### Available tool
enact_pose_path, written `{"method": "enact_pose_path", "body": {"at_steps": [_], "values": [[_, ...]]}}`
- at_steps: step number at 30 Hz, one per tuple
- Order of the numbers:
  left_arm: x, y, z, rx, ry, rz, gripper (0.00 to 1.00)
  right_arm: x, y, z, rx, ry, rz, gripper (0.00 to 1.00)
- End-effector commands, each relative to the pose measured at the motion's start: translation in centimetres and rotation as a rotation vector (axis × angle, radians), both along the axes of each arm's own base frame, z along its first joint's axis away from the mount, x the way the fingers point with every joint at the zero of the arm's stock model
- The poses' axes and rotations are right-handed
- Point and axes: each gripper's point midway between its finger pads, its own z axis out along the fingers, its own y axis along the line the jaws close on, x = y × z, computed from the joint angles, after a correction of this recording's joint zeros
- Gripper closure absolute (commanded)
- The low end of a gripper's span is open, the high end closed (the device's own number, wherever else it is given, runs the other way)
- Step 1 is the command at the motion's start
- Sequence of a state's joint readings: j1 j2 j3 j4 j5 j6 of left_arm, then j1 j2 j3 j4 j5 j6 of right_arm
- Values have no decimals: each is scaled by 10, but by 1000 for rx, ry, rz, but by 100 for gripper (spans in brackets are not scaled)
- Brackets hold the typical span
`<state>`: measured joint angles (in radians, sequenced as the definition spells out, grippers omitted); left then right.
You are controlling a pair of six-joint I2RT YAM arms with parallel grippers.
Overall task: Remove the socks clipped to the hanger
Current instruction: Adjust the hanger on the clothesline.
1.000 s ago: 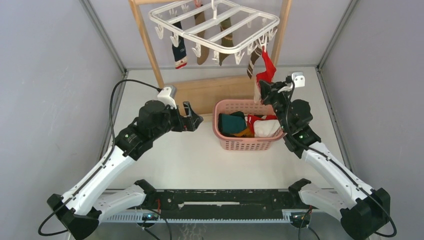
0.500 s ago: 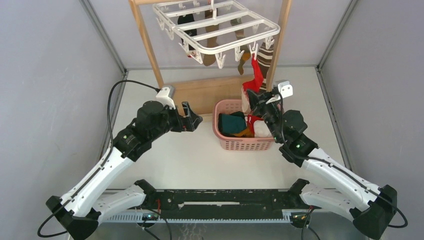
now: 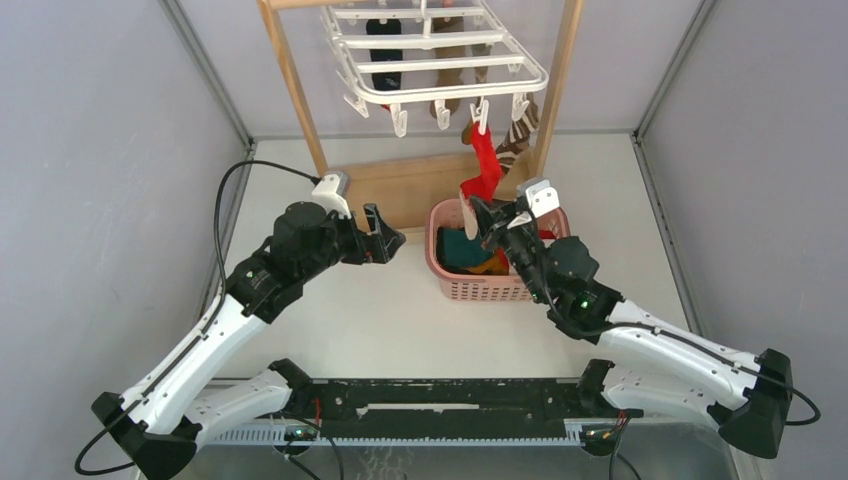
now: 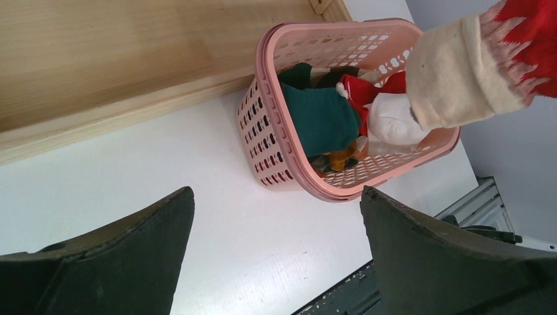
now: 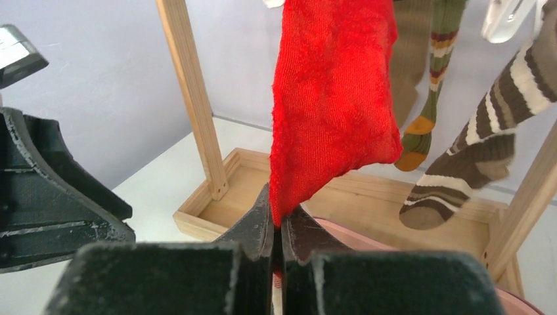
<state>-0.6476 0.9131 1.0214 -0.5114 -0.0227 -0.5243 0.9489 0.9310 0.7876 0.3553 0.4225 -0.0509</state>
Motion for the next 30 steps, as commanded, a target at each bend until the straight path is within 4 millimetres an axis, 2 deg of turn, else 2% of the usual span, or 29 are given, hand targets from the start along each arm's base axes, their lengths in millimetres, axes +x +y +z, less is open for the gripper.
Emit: {"method": "enact_pose_path", "body": {"at_steps": [1,10,20,30], "values": [[-2,-4,17,-52,-45,-15,0,-6,8,20,16,-53,6,100],[-12,-23,18,-116,-63,-129,0,-18,46,29,16,-57,114,100],[-24,-44,23,-185,-111,-260,0,-20,88,38,32,-16,234,100],[-19,-50,35,-203,-155,-251,0,-22,110,40,46,18,306,100]]}}
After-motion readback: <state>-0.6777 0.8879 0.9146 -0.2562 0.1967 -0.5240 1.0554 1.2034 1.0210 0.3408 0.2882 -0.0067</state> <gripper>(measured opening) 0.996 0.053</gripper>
